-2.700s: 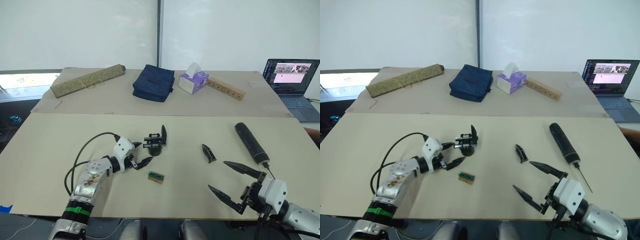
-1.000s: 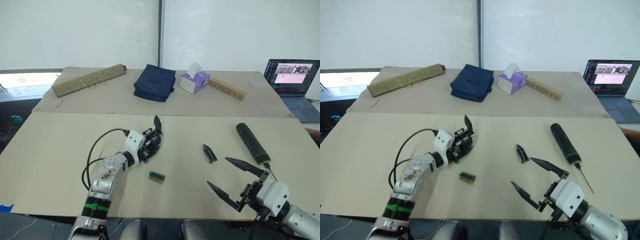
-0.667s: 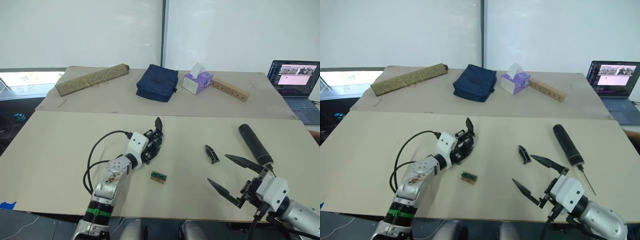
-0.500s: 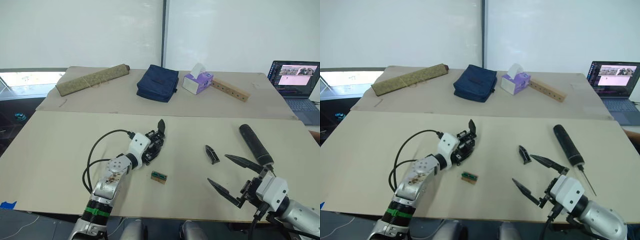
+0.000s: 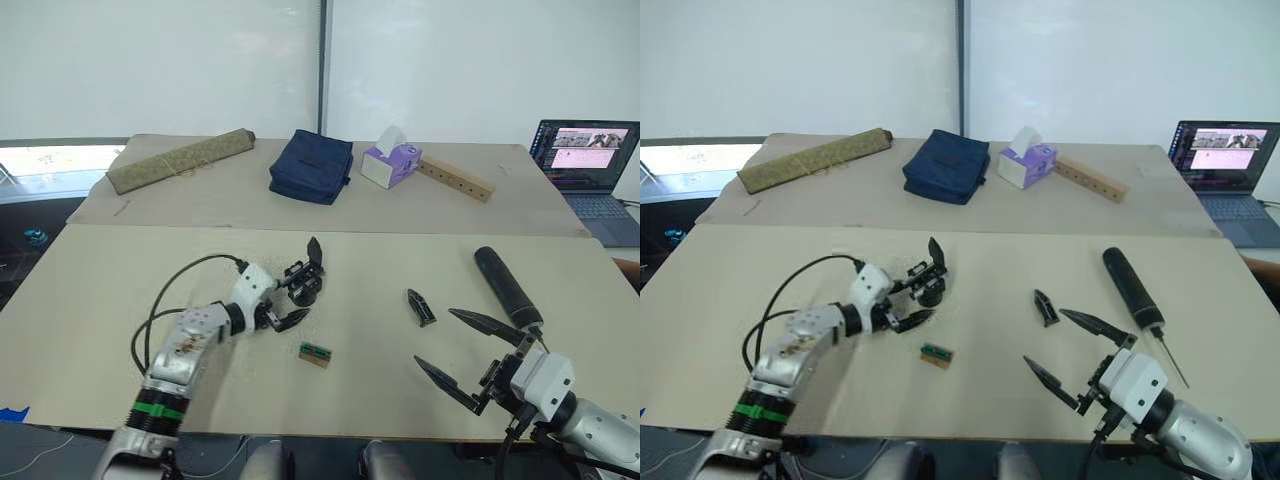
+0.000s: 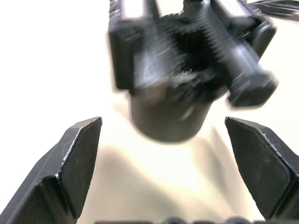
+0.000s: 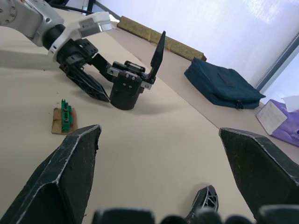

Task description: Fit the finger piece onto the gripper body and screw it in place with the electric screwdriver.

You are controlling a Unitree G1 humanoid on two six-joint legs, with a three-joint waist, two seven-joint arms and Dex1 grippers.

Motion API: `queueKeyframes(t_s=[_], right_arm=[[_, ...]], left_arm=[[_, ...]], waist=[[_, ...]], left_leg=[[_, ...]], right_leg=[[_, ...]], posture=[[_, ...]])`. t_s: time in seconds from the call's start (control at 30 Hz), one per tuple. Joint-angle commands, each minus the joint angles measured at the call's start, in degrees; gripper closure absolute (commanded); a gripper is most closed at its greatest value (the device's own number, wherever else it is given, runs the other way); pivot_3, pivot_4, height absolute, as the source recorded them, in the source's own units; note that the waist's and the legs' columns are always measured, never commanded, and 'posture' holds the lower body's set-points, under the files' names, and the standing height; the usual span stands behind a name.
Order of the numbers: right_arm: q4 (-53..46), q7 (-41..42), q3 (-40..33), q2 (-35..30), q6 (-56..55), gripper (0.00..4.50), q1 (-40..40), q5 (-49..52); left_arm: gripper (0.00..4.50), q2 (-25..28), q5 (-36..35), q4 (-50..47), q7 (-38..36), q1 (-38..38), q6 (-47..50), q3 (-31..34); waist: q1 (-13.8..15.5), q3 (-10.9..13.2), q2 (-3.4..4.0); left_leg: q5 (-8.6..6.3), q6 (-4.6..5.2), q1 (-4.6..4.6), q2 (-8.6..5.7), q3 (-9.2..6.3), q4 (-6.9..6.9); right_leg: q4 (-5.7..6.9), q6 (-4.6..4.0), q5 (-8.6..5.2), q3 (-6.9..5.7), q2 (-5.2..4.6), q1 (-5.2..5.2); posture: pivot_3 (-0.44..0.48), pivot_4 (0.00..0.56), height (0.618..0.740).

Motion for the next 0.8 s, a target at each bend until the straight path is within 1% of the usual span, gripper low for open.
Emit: queueKeyframes(t_s=[0.03,0.1,0.2,0.27,0.37,0.43,0.57,0.67,0.73,0.8], right_arm=[[-0.4,-0.2,-0.6,0.0,-0.5,0.0,-0.5,0.2],[-0.1,0.0,-0.5,-0.1,-0.5,0.0,-0.8,0.3],[0.1,0.3,-0.2,-0.2,-0.5,0.0,-1.1,0.3],[0.1,0.4,-0.2,-0.2,-0.5,0.0,-1.2,0.4],[-0.5,0.2,-0.6,-0.3,-0.3,0.0,-0.7,0.5],[-0.9,0.2,-0.7,-0.3,-0.3,0.0,-0.2,0.5],[-2.3,-0.7,-1.7,0.1,-0.4,0.0,1.9,0.1],[-3.0,-1.2,-1.9,0.4,-0.6,0.0,3.2,-0.2],[-3.5,-1.4,-1.9,0.5,-0.6,0.0,3.7,-0.4],[-3.7,-1.6,-1.9,0.5,-0.5,0.0,4.0,-0.4]], left_arm=[[0.04,2.6,-1.0,8.2,-9.7,-4.7,-7.4,0.2],[0.04,2.4,-0.6,15.4,-13.4,-9.0,-12.4,0.1],[0.04,0.1,-0.1,26.9,-18.9,-16.6,-18.2,-0.4],[0.04,0.1,1.1,31.7,-25.8,-19.6,-21.0,-2.3],[0.04,-2.1,3.3,39.8,-25.9,-25.0,-26.8,-2.7],[0.04,-3.1,4.7,43.7,-25.8,-27.0,-30.8,-2.8],[0.04,-5.3,6.8,50.6,-25.1,-29.7,-36.0,-2.6],[0.04,-6.5,7.5,53.7,-24.2,-30.4,-38.6,-1.9],[0.04,-7.1,7.3,55.0,-24.1,-30.6,-38.7,-1.2],[0.56,-7.5,7.3,56.0,-23.0,-30.7,-38.1,-0.6]], waist=[[0.1,0.0,0.0],[0.3,0.0,0.0],[0.7,0.0,-0.01],[0.6,0.0,-0.02],[0.3,0.0,-0.03],[0.2,0.0,-0.04],[0.0,0.0,-0.04],[-0.1,0.0,-0.04],[-0.1,0.0,-0.05],[-0.1,0.0,-0.06]], left_leg=[[0.0,0.0,0.0,0.0,0.01,0.0],[0.0,0.0,-0.02,-0.03,0.01,0.05],[0.01,0.01,-0.07,-0.1,0.03,0.11],[-0.01,0.03,-0.12,-0.18,0.06,0.12],[-0.05,0.09,-0.12,-0.15,0.09,0.11],[-0.04,0.09,-0.13,-0.12,0.06,0.12],[-0.05,0.1,-0.12,-0.11,0.06,0.12],[-0.05,0.1,-0.12,-0.12,0.05,0.13],[-0.05,0.1,-0.13,-0.12,0.04,0.13],[-0.05,0.1,-0.13,-0.11,0.04,0.14]], right_leg=[[0.0,0.0,0.0,0.0,0.01,0.0],[-0.01,0.0,0.0,-0.05,0.0,0.01],[-0.04,0.01,0.0,-0.09,0.01,0.02],[-0.08,0.01,0.0,-0.09,0.01,0.02],[-0.07,0.01,0.0,-0.09,0.09,0.0],[-0.04,0.01,0.0,-0.09,0.12,-0.01],[-0.02,0.02,0.0,-0.08,0.13,0.0],[-0.02,0.02,0.0,-0.08,0.12,0.0],[-0.01,0.03,0.0,-0.08,0.12,0.0],[-0.01,0.03,0.0,-0.08,0.13,-0.01]], posture=[[0.0,0.15,0.74],[0.0,0.15,0.74],[0.0,0.15,0.74],[0.0,0.15,0.74],[0.0,0.15,0.74],[0.0,0.15,0.74],[0.0,0.15,0.74],[0.0,0.15,0.74],[0.0,0.15,0.74],[0.0,0.15,0.74]])
